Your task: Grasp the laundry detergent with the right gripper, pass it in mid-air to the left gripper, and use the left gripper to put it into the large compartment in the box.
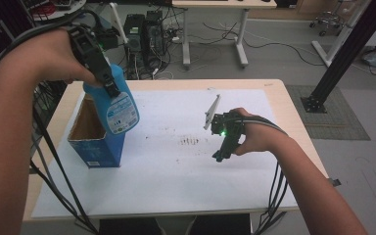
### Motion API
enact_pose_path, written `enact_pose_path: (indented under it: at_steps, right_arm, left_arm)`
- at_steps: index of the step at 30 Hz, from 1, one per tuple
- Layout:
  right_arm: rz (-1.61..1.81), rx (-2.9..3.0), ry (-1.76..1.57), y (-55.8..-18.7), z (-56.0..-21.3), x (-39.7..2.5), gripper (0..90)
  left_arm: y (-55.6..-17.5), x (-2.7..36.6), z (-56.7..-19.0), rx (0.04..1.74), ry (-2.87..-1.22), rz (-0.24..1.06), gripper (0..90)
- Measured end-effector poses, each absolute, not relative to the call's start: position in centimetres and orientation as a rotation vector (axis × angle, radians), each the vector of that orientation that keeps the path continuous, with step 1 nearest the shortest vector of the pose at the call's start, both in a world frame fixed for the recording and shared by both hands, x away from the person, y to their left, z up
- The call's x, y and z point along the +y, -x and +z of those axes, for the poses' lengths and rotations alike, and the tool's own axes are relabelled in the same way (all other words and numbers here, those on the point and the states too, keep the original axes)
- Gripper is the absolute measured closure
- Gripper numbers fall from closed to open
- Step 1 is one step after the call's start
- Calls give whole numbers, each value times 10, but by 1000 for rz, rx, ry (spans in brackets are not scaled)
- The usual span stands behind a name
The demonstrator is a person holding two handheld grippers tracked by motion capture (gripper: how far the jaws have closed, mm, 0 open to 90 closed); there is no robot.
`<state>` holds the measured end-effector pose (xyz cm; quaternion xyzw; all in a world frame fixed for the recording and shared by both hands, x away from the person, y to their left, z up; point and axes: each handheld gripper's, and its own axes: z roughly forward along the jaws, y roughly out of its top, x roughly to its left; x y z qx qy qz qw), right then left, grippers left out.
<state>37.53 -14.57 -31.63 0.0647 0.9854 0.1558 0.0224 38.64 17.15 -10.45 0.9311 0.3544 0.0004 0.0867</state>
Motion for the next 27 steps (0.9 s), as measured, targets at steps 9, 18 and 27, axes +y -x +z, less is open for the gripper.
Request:
enact_pose_path:
  at_steps: [9,18,27]
  right_arm:
    - [464,3057,-212,-377,-316,-145,115]
    - [447,3063,-231,-378,-318,-145,115]
    - [436,3060,-254,-380,-320,-143,115]
  left_arm:
    - [-391,201,-98,1160,-2733,47,390]
    - [-398,222,-99,1223,-2722,63,390]
    - [-411,243,-115,1308,-2718,76,390]
